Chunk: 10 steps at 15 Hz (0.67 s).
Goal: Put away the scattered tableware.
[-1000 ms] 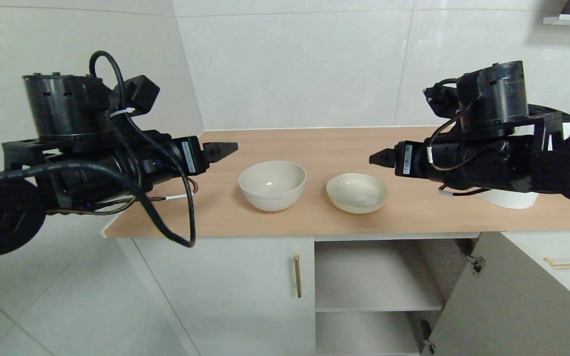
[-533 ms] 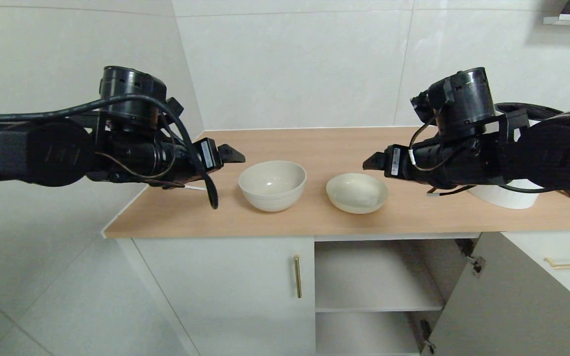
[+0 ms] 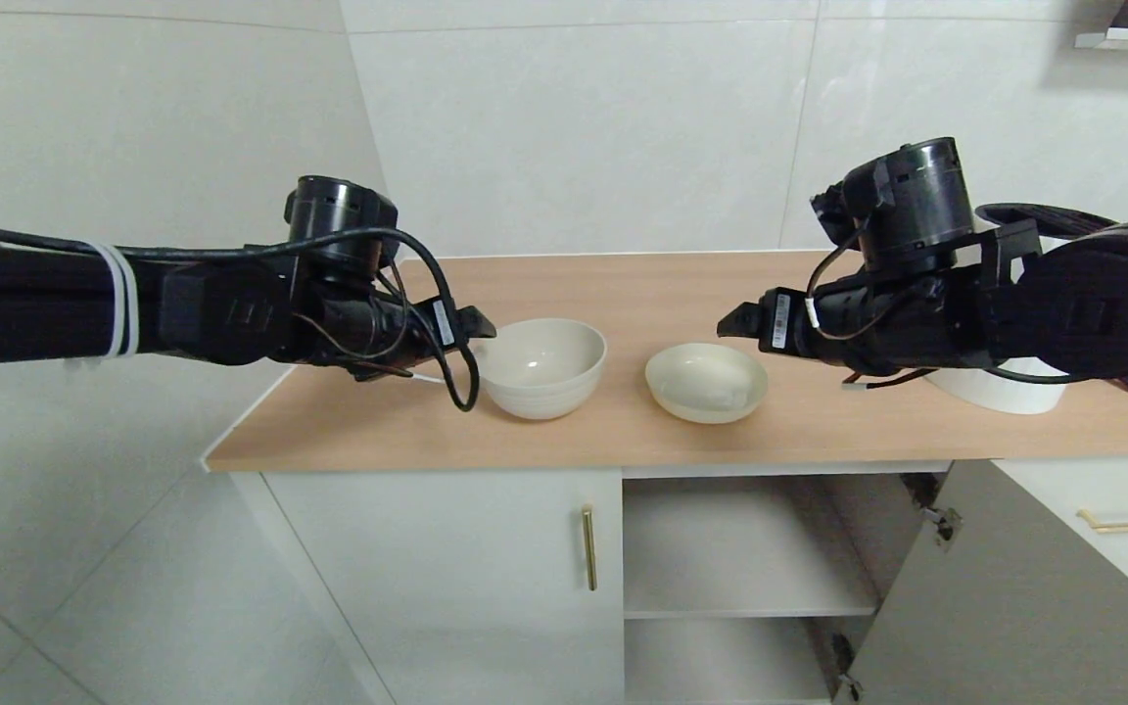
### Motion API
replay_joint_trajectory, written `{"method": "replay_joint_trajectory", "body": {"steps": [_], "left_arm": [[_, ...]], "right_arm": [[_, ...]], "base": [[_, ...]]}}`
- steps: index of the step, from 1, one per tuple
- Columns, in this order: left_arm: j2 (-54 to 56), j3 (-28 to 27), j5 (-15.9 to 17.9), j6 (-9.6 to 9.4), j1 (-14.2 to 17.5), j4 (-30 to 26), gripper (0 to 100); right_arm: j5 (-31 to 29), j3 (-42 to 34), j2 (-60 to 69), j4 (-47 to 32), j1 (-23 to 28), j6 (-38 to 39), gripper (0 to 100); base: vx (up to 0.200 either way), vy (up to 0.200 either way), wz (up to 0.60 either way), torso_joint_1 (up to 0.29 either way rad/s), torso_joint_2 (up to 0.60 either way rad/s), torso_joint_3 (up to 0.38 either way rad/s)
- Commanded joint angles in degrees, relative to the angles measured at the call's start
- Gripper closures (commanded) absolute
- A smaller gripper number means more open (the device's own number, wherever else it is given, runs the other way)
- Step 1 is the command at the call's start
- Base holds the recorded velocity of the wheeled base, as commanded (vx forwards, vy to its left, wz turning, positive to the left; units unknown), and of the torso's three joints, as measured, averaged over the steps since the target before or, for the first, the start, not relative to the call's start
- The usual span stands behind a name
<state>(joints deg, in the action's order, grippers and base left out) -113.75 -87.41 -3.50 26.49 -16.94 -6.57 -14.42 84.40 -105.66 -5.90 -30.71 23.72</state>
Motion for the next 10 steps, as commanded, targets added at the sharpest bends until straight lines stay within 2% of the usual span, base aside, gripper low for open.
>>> {"method": "replay_joint_trajectory", "body": {"steps": [1, 5, 6, 10], "left_arm": [[-2.8, -1.1, -0.2, -0.04, -0.2, 0.0, 0], [-4.6, -2.2, -0.6, -0.04, -1.4, 0.1, 0], [-4.7, -2.2, -0.6, -0.12, -1.8, 0.1, 100], [-6.2, -2.5, -0.6, -1.18, -2.3, 0.1, 100]], "right_arm": [[0.0, 0.0, 0.2, 0.1, -0.1, 0.0, 0], [-0.1, 0.0, 0.2, 0.0, -0.1, -0.1, 0], [-0.1, 0.0, 0.2, 0.0, -0.1, -0.1, 0], [0.0, 0.0, 0.2, 0.0, -0.1, -0.3, 0]], "base": [[0.000, 0.000, 0.00, 0.000, 0.00, 0.000], [0.000, 0.000, 0.00, 0.000, 0.00, 0.000], [0.000, 0.000, 0.00, 0.000, 0.00, 0.000], [0.000, 0.000, 0.00, 0.000, 0.00, 0.000]]}}
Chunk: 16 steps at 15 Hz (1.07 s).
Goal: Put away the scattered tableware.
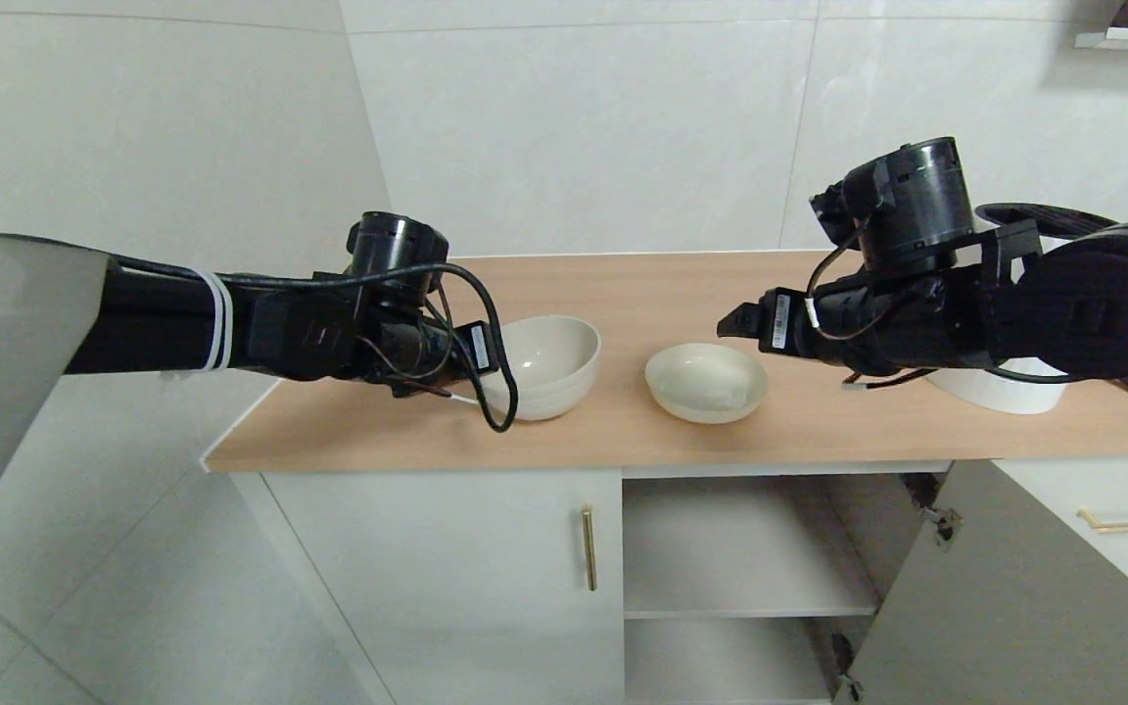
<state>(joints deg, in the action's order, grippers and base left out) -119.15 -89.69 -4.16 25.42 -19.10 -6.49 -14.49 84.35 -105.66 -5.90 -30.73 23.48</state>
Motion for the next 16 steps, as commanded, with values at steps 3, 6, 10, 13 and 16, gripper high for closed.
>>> {"method": "replay_joint_trajectory", "body": {"steps": [3, 6, 10, 13, 16], "left_arm": [[2.2, -0.1, -0.2, 1.04, -0.2, -0.2, 100], [11.8, 2.9, 1.9, 6.75, -1.1, -0.3, 100], [21.3, 7.0, 5.0, 6.75, -1.1, -0.3, 100], [21.3, 7.2, 5.2, 6.84, -1.2, -0.3, 100], [20.4, 7.5, 5.1, 6.93, -2.6, -0.2, 100]], "right_arm": [[0.0, 0.0, 0.4, 0.0, 0.0, -0.1, 0], [0.1, 0.6, -2.1, 0.0, 1.2, -0.4, 0], [-3.4, 3.0, -8.8, -0.7, 3.8, -2.7, 0], [-4.0, 4.3, -11.5, -0.7, 4.9, -2.8, 0], [-4.1, 4.7, -13.2, -0.3, 5.0, -2.6, 0]], "base": [[0.000, 0.000, 0.00, 0.000, 0.00, 0.000], [0.000, 0.000, 0.00, 0.000, 0.00, 0.000], [0.000, 0.000, 0.00, 0.000, 0.00, 0.000], [0.000, 0.000, 0.00, 0.000, 0.00, 0.000], [0.000, 0.000, 0.00, 0.000, 0.00, 0.000]]}}
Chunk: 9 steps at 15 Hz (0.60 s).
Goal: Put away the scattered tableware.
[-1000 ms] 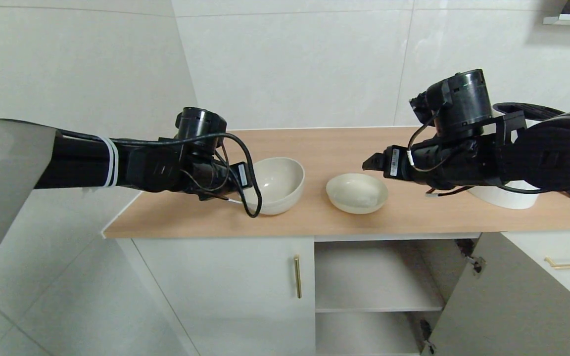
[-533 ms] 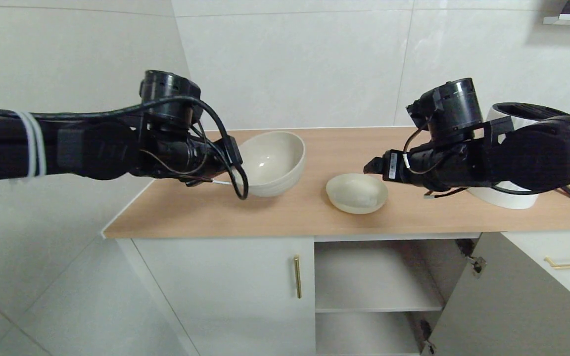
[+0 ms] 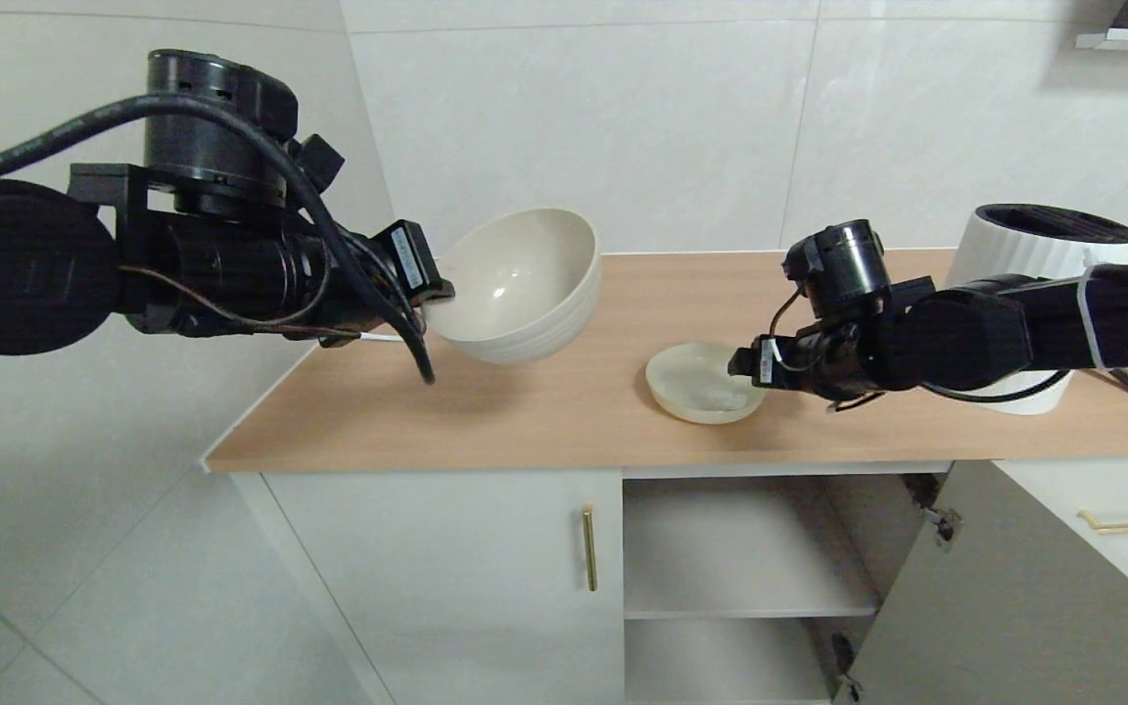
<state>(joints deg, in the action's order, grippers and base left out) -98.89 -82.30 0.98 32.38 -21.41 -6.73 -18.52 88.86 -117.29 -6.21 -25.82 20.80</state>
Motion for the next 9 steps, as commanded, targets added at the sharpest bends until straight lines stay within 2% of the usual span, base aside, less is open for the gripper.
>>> {"method": "replay_joint_trajectory", "body": {"steps": [1, 4, 5, 9], "left_arm": [[0.2, 0.1, 0.0, -0.03, -0.3, 0.0, 100], [0.2, 0.0, 0.0, -0.03, -0.2, 0.0, 100], [0.2, 0.1, 0.0, -0.03, -0.3, 0.0, 100], [0.1, 0.8, 0.0, -0.03, -1.2, 0.0, 100]], "right_arm": [[0.0, 0.3, -1.7, 0.7, 0.1, 0.2, 0], [0.1, 0.4, -2.9, 1.3, 0.0, 0.4, 0], [0.0, 0.7, -3.5, 1.4, -0.1, 0.6, 100], [0.0, 1.0, -5.0, 2.4, -0.5, 0.6, 100]], "base": [[0.000, 0.000, 0.00, 0.000, 0.00, 0.000], [0.000, 0.000, 0.00, 0.000, 0.00, 0.000], [0.000, 0.000, 0.00, 0.000, 0.00, 0.000], [0.000, 0.000, 0.00, 0.000, 0.00, 0.000]]}}
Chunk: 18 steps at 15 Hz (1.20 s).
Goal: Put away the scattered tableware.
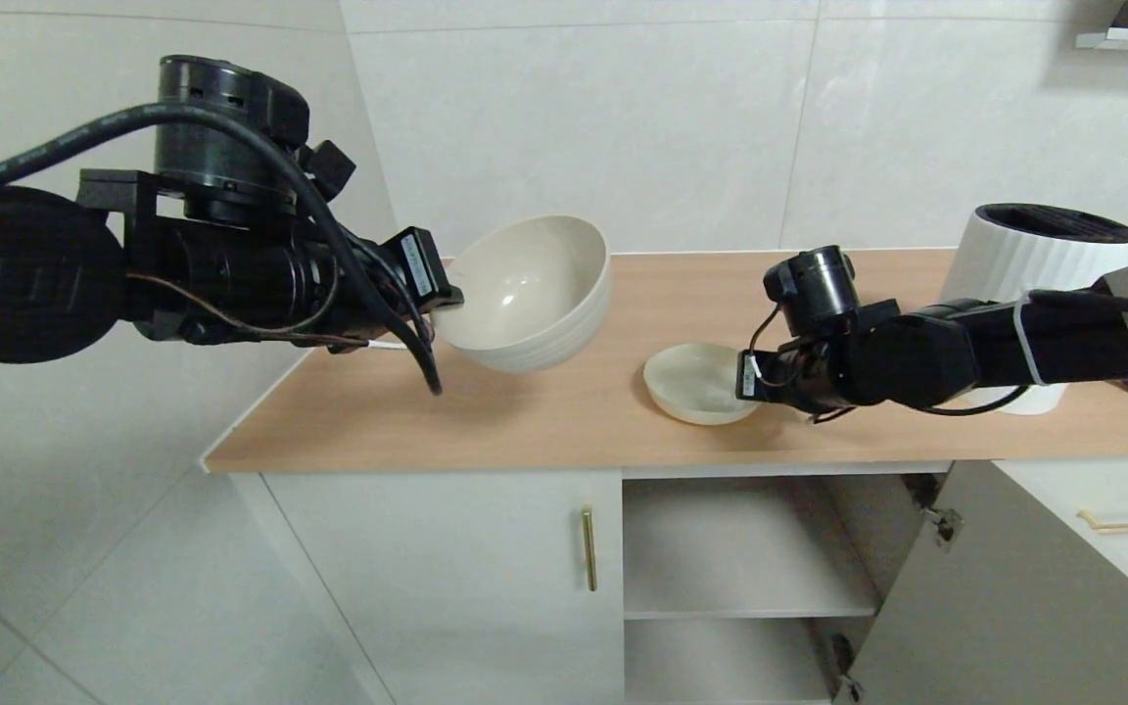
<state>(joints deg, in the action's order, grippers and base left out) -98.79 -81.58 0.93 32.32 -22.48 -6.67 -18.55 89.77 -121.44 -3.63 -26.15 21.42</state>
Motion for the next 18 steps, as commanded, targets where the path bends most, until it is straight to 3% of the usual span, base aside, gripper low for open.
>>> {"method": "replay_joint_trajectory", "body": {"steps": [1, 5, 9, 13, 16, 18], "left_arm": [[0.0, 0.1, 0.0, 0.03, -0.1, 0.0, 100], [1.1, 2.0, 0.2, -0.24, -0.6, 0.1, 100], [5.4, 9.5, 0.0, -1.64, -3.4, 1.3, 100], [9.0, 19.6, 0.1, -1.64, -4.9, 5.6, 100], [14.9, 30.0, 0.2, -1.91, -5.6, 8.2, 100], [18.0, 33.2, 1.0, -2.96, -6.1, 8.2, 100]], "right_arm": [[0.0, 0.1, -0.8, -0.1, -0.1, -0.1, 100], [0.6, -1.8, 4.8, -0.8, -0.4, 0.7, 100], [1.7, -12.2, 17.0, -0.4, -5.1, 1.4, 100], [0.8, -16.2, 21.4, -0.8, -5.9, 2.1, 100], [-1.5, -25.1, 26.3, -1.2, -7.2, 2.3, 100], [-2.5, -29.0, 29.5, -1.1, -7.2, 2.3, 100]], "base": [[0.000, 0.000, 0.00, 0.000, 0.00, 0.000], [0.000, 0.000, 0.00, 0.000, 0.00, 0.000], [0.000, 0.000, 0.00, 0.000, 0.00, 0.000], [0.000, 0.000, 0.00, 0.000, 0.00, 0.000], [0.000, 0.000, 0.00, 0.000, 0.00, 0.000], [0.000, 0.000, 0.00, 0.000, 0.00, 0.000]]}}
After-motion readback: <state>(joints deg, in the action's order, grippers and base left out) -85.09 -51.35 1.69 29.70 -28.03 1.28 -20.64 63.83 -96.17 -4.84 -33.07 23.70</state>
